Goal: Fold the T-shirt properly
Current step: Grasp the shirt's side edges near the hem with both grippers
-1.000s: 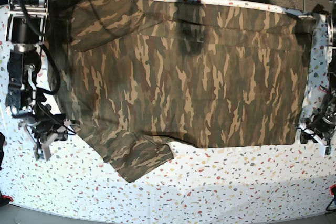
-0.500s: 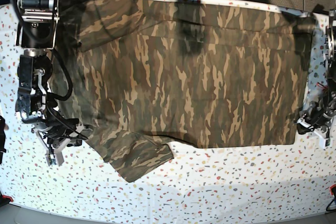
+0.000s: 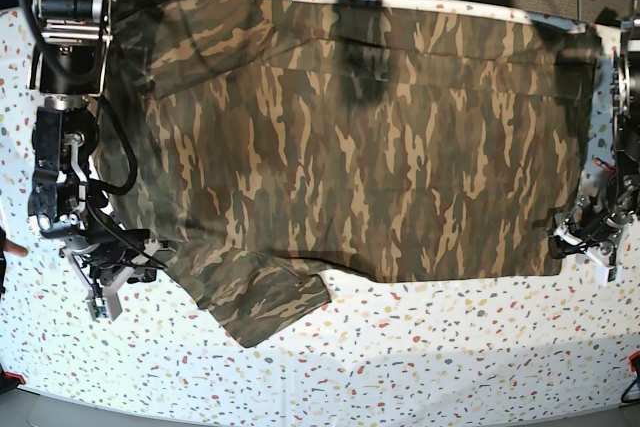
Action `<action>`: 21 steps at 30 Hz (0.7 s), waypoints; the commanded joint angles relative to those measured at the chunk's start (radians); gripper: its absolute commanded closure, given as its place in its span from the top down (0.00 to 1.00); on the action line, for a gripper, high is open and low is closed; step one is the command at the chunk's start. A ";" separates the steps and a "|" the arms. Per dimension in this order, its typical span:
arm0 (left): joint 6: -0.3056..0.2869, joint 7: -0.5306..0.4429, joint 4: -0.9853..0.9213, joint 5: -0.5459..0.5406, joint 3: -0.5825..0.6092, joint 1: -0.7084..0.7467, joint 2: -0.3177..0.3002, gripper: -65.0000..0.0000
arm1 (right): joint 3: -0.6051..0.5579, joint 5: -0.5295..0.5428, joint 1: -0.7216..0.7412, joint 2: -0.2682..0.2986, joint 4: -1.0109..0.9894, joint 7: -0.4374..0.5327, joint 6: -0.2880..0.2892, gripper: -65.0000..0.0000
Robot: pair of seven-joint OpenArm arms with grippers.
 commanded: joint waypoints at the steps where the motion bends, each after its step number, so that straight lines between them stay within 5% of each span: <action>1: -0.007 -0.028 0.011 0.002 -0.005 -0.031 -0.007 0.46 | 0.004 0.005 0.029 0.016 0.016 0.022 0.009 0.21; 6: 0.051 -0.021 0.011 0.032 -0.005 -0.020 0.022 0.46 | 0.004 0.005 0.030 0.016 0.016 -0.002 0.010 0.21; 14: 0.053 0.021 0.011 0.032 -0.005 0.006 0.043 0.42 | 0.004 0.005 0.030 0.016 0.016 -0.018 0.013 0.21; 19: 0.053 0.060 0.011 0.032 -0.005 0.029 0.046 0.05 | 0.004 0.005 0.030 0.016 0.016 -0.017 0.046 0.21; 21: 0.053 0.085 0.011 0.032 -0.005 0.027 0.046 0.00 | 0.004 0.005 0.030 0.016 0.016 -0.016 0.046 0.21</action>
